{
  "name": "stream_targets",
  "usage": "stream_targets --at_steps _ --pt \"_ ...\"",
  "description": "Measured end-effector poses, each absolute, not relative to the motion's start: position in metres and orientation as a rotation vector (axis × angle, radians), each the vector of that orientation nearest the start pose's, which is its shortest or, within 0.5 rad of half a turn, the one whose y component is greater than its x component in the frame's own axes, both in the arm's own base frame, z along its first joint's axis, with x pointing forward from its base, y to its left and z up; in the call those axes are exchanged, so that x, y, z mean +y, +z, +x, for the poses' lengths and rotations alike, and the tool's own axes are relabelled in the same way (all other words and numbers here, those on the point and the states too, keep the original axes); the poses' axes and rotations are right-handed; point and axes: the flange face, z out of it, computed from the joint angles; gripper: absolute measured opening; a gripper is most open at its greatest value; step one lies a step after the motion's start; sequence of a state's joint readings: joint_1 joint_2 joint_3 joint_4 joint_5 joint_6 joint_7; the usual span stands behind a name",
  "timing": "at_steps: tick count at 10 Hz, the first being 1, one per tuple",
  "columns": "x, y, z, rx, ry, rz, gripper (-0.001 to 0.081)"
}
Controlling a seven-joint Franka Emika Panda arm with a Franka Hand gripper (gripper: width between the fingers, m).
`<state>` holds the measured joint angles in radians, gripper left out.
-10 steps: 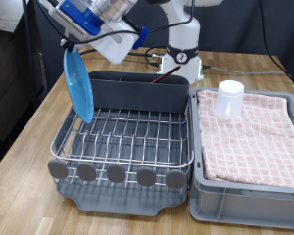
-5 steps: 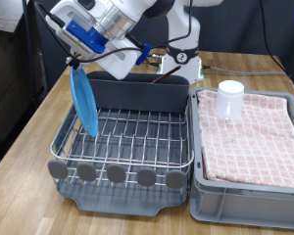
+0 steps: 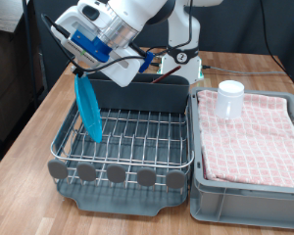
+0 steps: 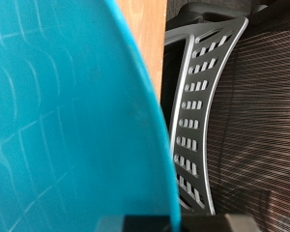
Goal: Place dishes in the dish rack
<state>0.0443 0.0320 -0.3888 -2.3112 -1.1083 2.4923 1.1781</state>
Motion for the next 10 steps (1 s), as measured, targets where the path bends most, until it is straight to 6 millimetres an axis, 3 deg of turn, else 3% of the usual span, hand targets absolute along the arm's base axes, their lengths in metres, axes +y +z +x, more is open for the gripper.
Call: stream_targets --at_steps 10 --pt "-0.164 0.322 0.492 -0.815 0.538 2.367 0.0016"
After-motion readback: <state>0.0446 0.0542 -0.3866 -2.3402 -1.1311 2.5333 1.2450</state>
